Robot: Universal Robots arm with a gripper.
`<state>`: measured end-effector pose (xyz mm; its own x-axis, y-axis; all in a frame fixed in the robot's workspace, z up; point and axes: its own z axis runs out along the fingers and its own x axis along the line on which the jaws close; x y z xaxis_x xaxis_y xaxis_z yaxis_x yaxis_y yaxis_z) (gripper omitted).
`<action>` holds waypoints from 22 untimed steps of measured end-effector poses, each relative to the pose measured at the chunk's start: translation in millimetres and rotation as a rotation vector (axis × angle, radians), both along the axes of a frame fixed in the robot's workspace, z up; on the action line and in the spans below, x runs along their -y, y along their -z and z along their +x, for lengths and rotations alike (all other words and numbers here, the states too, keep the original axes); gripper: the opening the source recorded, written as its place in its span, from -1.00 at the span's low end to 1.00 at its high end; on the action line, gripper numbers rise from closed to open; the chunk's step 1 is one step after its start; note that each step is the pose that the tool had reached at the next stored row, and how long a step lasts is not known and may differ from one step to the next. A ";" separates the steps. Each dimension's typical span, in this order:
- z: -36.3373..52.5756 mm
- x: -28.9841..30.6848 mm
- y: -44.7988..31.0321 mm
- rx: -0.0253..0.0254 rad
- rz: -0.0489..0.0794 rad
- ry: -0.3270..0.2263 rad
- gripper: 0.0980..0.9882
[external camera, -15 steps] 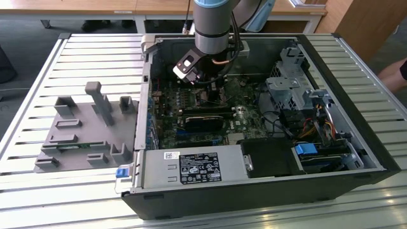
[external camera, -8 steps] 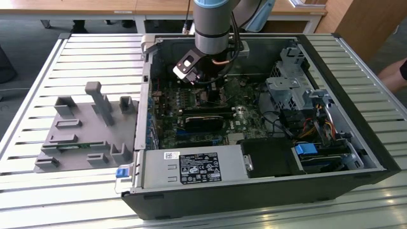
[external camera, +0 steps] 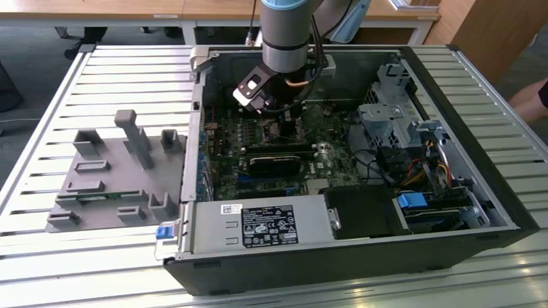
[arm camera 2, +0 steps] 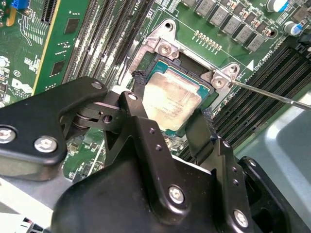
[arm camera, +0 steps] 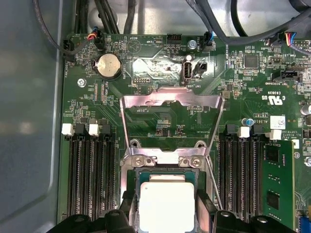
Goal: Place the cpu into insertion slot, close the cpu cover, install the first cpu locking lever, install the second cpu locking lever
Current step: 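Place the cpu into insertion slot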
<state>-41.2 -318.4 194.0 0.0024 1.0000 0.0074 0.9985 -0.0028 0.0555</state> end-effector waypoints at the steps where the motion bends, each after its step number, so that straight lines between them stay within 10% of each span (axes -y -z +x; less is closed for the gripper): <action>1: 0.0 0.0 -2.6 -0.0001 0.000 0.000 0.15; 7: 0.7 0.0 -7.3 -0.0029 0.000 0.000 0.11; 18: 2.5 0.0 -9.7 -0.0094 0.000 0.000 -0.95; 22: 2.5 0.0 -10.7 -0.0093 0.000 0.000 -0.98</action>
<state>-38.7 -318.4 204.7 0.0025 1.0000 0.0076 0.9989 -0.0028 0.0462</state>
